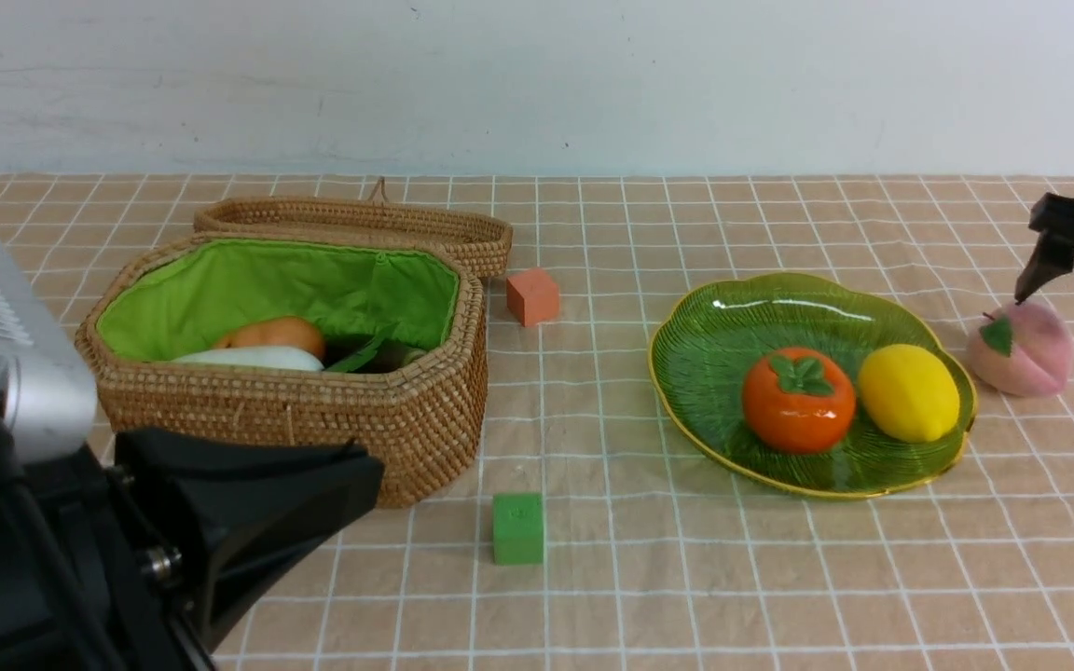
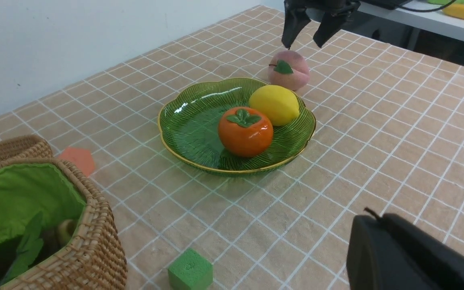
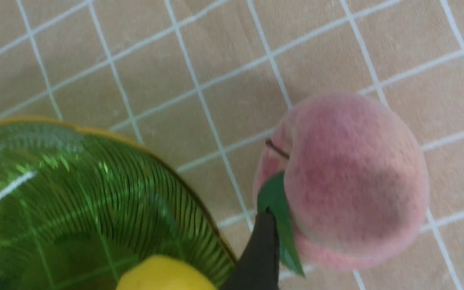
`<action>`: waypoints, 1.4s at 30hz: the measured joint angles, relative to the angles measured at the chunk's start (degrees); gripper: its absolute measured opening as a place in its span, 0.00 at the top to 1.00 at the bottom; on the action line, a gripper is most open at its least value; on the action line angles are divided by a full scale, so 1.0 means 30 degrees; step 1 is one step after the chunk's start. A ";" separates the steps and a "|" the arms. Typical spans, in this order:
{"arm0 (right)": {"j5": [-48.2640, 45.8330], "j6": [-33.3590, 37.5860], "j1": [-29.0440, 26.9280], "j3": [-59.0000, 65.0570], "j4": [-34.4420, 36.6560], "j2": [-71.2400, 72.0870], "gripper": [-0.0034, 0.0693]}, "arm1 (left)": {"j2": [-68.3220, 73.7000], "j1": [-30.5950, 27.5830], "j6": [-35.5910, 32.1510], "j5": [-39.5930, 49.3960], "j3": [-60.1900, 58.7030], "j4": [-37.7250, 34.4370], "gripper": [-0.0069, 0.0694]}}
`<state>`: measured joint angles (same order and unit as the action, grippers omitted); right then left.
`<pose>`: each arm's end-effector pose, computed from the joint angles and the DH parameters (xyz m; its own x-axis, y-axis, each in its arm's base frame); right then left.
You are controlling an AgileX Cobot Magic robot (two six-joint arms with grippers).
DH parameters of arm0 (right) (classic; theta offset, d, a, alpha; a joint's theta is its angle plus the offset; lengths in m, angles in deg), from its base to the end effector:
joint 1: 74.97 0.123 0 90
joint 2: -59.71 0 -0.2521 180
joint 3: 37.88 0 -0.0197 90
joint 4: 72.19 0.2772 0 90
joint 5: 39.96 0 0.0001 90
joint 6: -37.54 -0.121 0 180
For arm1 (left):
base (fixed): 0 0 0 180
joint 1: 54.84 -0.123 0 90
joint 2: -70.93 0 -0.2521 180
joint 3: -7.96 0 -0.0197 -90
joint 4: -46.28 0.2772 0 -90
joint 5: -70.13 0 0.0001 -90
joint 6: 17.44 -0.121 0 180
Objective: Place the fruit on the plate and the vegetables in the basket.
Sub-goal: Grab a peach with your right arm and put it on the plate on the right
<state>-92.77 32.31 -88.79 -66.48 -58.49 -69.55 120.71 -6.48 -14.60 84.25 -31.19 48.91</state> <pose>0.4813 -0.0949 0.1807 -0.8030 0.4356 -0.4068 0.3493 0.8970 0.2710 0.1551 -0.1724 0.3130 -0.1536 0.1652 -0.9742 0.7393 0.6734 -0.0024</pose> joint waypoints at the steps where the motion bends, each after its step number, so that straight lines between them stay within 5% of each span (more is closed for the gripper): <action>1: 0.0000 0.0000 0.0000 0.0000 0.0018 -0.0050 0.02 | 0.0000 0.0000 0.0000 0.0000 0.0000 0.0000 0.93; 34: -0.0302 0.1496 0.0686 0.0060 -0.0174 0.0354 0.12 | 0.0000 0.0000 -0.0001 -0.0078 0.0000 0.0069 0.93; 42: 0.0650 0.5667 0.4377 -0.0039 0.3464 0.3046 0.12 | 0.0000 0.0000 0.0017 -0.0474 0.0000 0.0069 0.93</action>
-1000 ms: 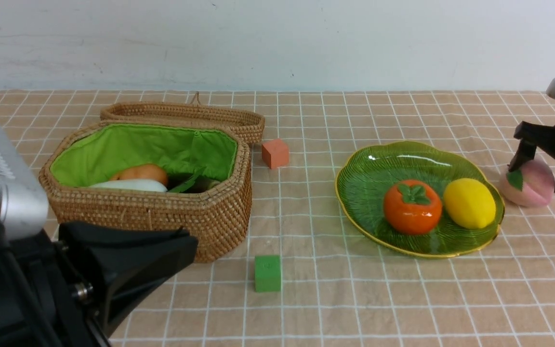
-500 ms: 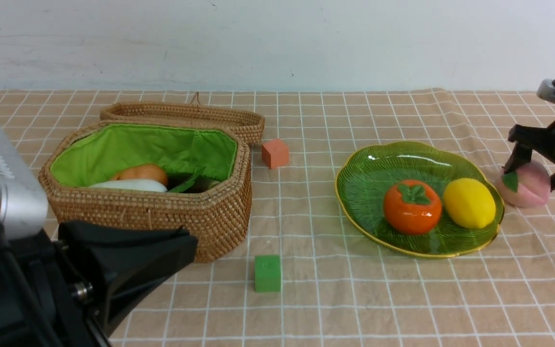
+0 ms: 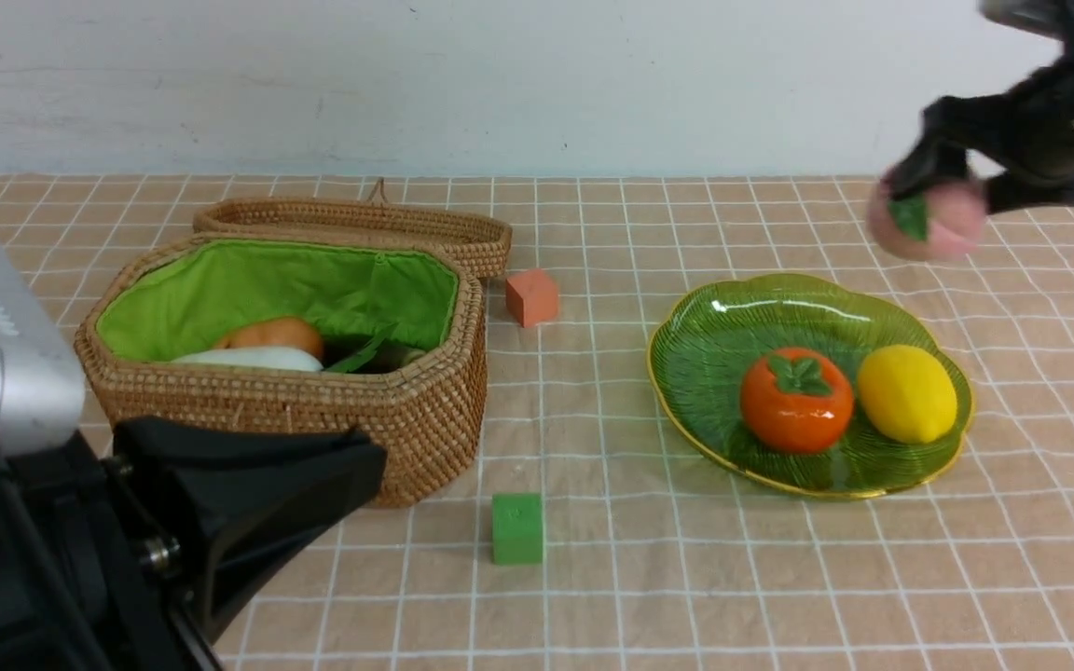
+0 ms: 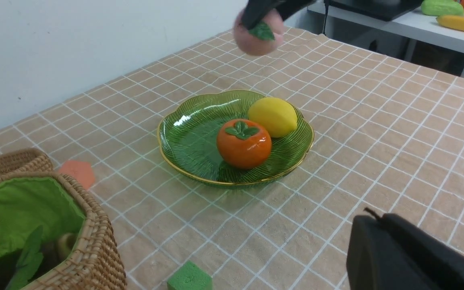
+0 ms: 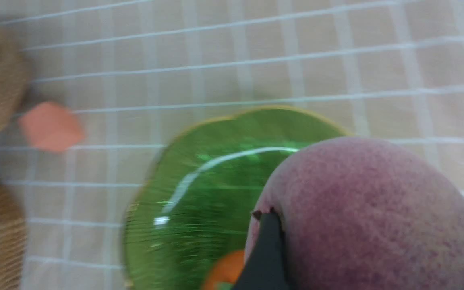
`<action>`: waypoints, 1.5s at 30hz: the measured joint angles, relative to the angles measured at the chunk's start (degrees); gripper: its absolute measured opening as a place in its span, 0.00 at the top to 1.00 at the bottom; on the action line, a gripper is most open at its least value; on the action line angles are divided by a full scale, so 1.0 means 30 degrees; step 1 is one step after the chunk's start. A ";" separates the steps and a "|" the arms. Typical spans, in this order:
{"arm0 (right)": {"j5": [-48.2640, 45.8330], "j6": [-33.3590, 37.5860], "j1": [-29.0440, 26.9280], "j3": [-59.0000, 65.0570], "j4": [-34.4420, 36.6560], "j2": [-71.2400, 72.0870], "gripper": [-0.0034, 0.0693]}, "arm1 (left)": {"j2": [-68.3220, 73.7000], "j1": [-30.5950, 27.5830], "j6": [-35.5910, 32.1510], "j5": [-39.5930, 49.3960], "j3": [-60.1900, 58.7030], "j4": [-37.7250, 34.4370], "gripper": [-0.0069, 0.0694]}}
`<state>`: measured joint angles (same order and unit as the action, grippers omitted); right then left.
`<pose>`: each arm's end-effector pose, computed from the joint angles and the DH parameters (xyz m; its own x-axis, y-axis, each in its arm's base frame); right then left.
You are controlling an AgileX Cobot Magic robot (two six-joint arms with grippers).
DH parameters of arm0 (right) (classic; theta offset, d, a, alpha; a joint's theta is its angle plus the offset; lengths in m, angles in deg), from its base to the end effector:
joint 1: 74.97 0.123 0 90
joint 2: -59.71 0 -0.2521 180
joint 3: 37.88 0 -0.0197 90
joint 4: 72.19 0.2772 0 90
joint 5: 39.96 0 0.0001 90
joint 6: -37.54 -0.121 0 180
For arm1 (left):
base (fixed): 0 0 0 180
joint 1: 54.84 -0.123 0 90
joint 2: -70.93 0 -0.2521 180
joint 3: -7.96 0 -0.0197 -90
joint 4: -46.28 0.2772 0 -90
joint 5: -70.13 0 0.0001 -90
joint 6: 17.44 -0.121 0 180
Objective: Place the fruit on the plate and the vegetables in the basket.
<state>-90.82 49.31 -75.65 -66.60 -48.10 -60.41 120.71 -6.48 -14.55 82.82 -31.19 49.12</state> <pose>0.4787 0.0327 0.2664 -0.7741 0.0752 -0.6286 -0.1400 0.9480 0.2858 0.1555 -0.1729 0.3159 -0.1352 0.1489 -0.9796 0.7399 0.6727 0.0002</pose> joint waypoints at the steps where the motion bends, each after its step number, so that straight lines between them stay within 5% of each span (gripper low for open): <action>1: 0.0681 0.0673 0.1051 0.0000 0.0289 -0.0332 0.12 | 0.0000 0.0000 0.0000 -0.0026 0.0000 0.0000 0.93; 9: 0.4154 0.1462 0.3260 0.0051 -0.1169 -0.3594 0.12 | 0.0000 0.0000 0.1387 -0.0664 0.0000 0.0000 0.93; 16: 0.3736 0.1462 0.3301 0.0074 -0.1396 -0.4426 0.02 | 0.0000 0.0000 0.1658 -0.0864 0.0000 0.0000 0.93; 22: 0.2146 0.1462 0.3284 0.0074 -0.1911 -0.3146 0.06 | 0.0000 0.0000 0.1664 -0.1351 0.0000 0.0019 0.93; 29: -0.3447 0.0252 0.3284 0.0074 -0.4082 0.1901 0.40 | -0.0701 0.0000 0.2082 -0.1565 -0.0210 0.0097 0.93; 34: -0.6547 -0.0710 0.3284 0.2618 -0.4461 0.7028 0.80 | -0.4902 0.0000 0.2991 -0.1778 -0.2300 0.0097 0.93; 39: -0.6830 -0.2113 0.3284 0.7349 -0.4816 1.1800 0.95 | -0.8490 0.0000 0.3287 -0.1794 -0.5102 0.0112 0.93; 45: -0.6901 -0.4661 0.3284 1.3899 -0.4853 1.8515 0.95 | -1.1045 0.0000 0.3413 -0.1916 -0.6887 0.0134 0.93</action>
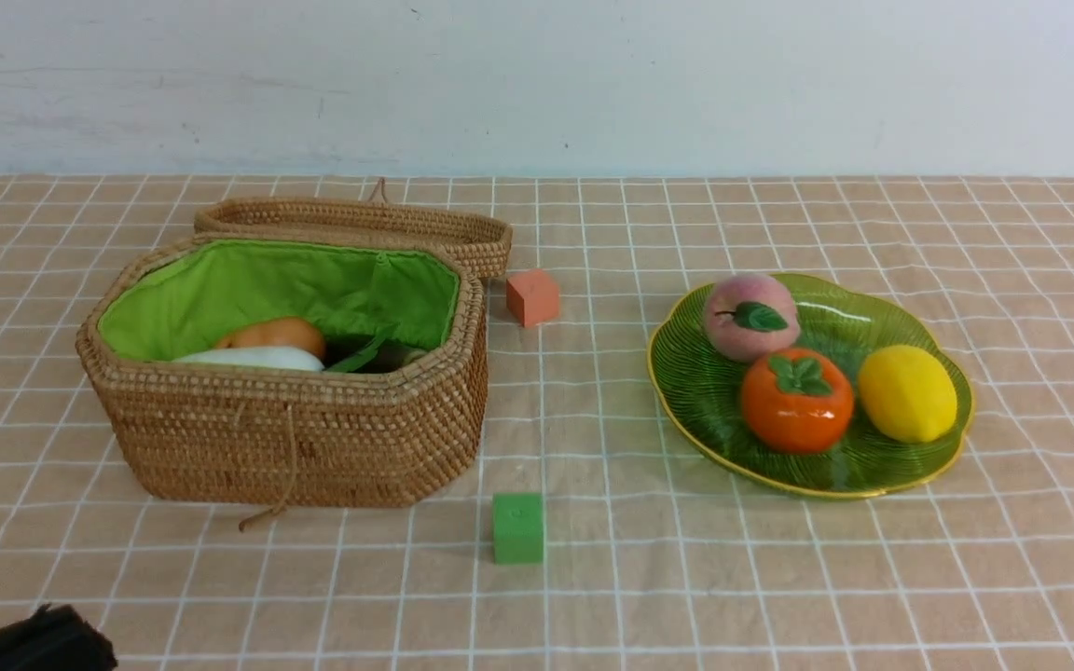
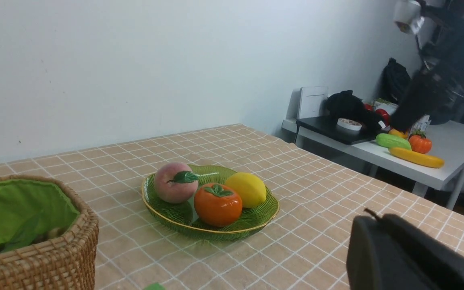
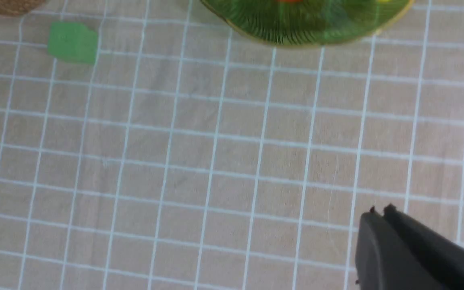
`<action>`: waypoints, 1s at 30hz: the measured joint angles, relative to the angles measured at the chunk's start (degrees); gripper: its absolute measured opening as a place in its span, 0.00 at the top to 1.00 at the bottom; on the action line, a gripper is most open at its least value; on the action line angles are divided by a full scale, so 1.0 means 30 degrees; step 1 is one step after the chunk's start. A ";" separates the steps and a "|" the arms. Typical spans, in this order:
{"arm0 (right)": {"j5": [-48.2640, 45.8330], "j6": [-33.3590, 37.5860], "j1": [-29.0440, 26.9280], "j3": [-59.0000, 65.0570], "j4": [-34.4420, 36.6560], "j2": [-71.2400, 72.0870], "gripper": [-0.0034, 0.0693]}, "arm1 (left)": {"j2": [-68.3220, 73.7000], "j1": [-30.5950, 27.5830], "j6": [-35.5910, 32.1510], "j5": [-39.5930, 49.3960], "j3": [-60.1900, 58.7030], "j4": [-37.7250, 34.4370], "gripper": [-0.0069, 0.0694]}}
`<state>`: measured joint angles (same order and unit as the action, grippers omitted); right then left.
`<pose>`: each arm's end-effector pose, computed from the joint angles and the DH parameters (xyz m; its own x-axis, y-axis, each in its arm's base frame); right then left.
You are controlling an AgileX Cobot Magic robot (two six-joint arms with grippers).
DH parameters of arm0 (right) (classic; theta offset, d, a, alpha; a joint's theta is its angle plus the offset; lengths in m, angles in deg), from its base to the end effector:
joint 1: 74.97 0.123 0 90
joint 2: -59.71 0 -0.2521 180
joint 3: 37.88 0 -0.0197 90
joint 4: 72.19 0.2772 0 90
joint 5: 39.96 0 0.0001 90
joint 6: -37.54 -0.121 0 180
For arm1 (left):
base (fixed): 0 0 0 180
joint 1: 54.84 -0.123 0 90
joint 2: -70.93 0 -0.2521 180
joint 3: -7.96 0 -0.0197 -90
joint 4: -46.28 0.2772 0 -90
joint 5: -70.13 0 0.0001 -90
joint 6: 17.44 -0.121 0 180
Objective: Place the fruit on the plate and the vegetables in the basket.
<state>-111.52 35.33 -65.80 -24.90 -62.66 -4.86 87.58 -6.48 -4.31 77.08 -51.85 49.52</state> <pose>0.2140 0.0538 0.3273 -0.8632 -0.0478 -0.5025 -0.1592 0.9705 0.1812 0.0960 -0.1067 0.2931 -0.0526 -0.1999 -0.9784 0.7449 0.6447 -0.1718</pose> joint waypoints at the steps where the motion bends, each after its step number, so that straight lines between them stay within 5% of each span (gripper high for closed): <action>1: 0.0000 -0.0065 0.0000 0.0197 -0.0021 0.0440 0.95 | -0.0054 0.0000 0.0000 0.0000 -0.0024 0.0000 0.93; 9: 0.1549 -0.2239 0.0000 0.6068 -0.0686 0.8284 0.95 | -0.0091 0.0000 0.0000 0.0848 -0.0522 0.0000 0.93; 15: 0.6528 -0.4414 0.0000 0.9255 -0.2558 1.2768 0.94 | -0.0091 0.0000 0.0000 0.1498 -0.0522 0.0000 0.93; 30: 0.9411 -0.5109 0.0000 1.2552 -0.5005 1.3348 0.93 | -0.0091 0.0000 0.0036 0.1564 -0.0536 0.0000 0.93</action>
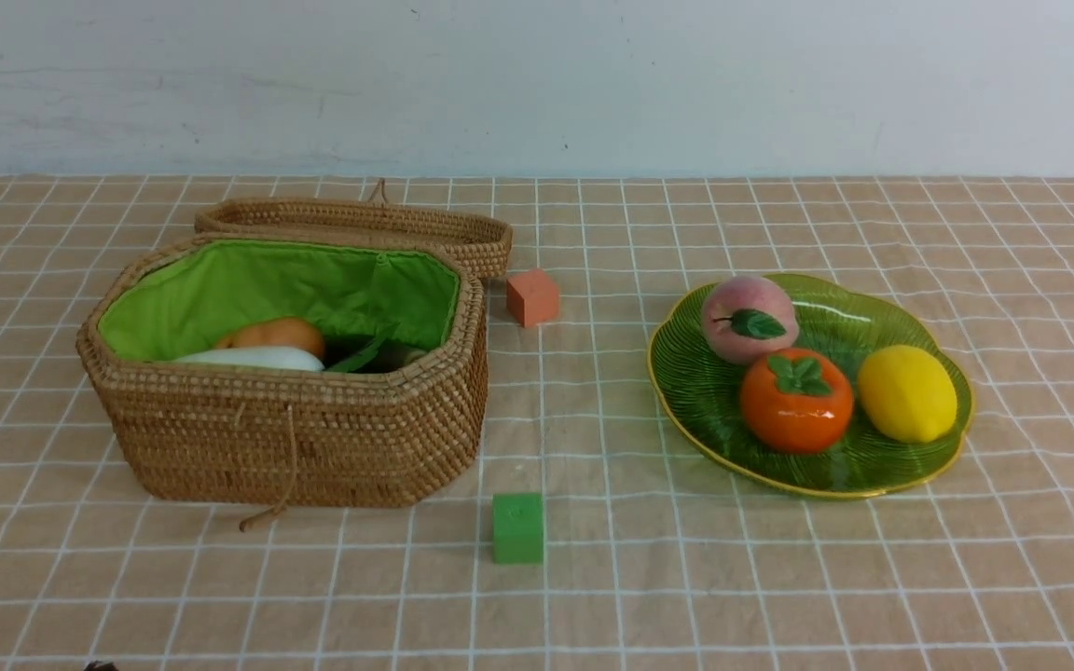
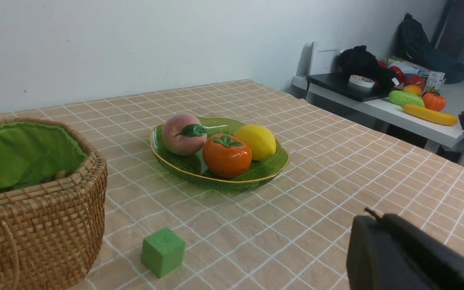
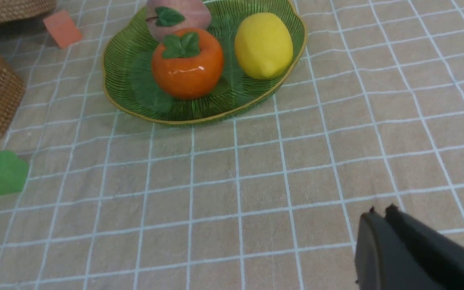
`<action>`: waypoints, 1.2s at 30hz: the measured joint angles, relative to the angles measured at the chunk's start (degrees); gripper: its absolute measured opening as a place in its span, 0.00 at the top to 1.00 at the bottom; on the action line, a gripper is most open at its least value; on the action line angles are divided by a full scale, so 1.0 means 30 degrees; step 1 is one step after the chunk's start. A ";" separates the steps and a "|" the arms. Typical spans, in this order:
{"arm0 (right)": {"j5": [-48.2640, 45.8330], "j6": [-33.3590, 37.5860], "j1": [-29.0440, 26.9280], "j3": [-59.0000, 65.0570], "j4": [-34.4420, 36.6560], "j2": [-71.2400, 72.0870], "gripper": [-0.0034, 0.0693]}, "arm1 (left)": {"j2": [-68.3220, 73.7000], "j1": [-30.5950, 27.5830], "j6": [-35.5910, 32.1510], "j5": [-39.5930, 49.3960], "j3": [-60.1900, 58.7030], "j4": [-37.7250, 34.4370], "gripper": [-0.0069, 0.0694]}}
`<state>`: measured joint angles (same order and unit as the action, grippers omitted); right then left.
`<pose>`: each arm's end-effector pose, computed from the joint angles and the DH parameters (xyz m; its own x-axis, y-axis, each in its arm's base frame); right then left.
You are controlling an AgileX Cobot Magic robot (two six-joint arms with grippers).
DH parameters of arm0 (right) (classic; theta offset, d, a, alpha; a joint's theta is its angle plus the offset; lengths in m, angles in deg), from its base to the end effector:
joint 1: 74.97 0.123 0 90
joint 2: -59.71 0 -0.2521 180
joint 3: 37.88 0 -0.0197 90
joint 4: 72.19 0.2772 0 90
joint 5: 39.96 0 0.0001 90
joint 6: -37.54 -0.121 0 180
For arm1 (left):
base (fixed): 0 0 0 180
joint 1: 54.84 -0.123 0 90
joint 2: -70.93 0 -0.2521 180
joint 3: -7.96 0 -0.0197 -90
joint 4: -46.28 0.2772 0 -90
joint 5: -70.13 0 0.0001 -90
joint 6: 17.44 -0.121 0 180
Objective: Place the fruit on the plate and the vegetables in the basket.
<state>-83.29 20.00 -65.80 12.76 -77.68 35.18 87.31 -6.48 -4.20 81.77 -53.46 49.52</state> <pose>0.1392 0.0144 0.2602 -0.4799 0.1592 -0.8628 0.0107 0.9844 0.1757 0.0980 -0.1081 0.2730 -0.1227 -0.1250 -0.9845 0.7295 0.6612 -0.1749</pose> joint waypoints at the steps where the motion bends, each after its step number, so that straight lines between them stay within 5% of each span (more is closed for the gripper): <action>1: 0.0431 0.0019 -0.0069 0.0156 -0.0128 0.0080 0.94 | 0.0000 0.0000 0.0000 0.0000 0.0000 0.0000 0.93; 10: 0.7697 0.2240 -0.3524 0.7708 -0.0335 0.4431 0.98 | 0.0000 0.0000 0.0000 0.0163 0.0000 0.0000 0.92; 36: 0.7291 0.2303 -0.3613 0.8873 -0.0183 0.5452 0.97 | 0.0000 0.0000 0.0000 0.0492 0.0000 0.0000 0.90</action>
<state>-61.41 26.91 -76.64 39.38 -78.22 51.54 87.31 -6.48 -4.20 83.25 -53.46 49.52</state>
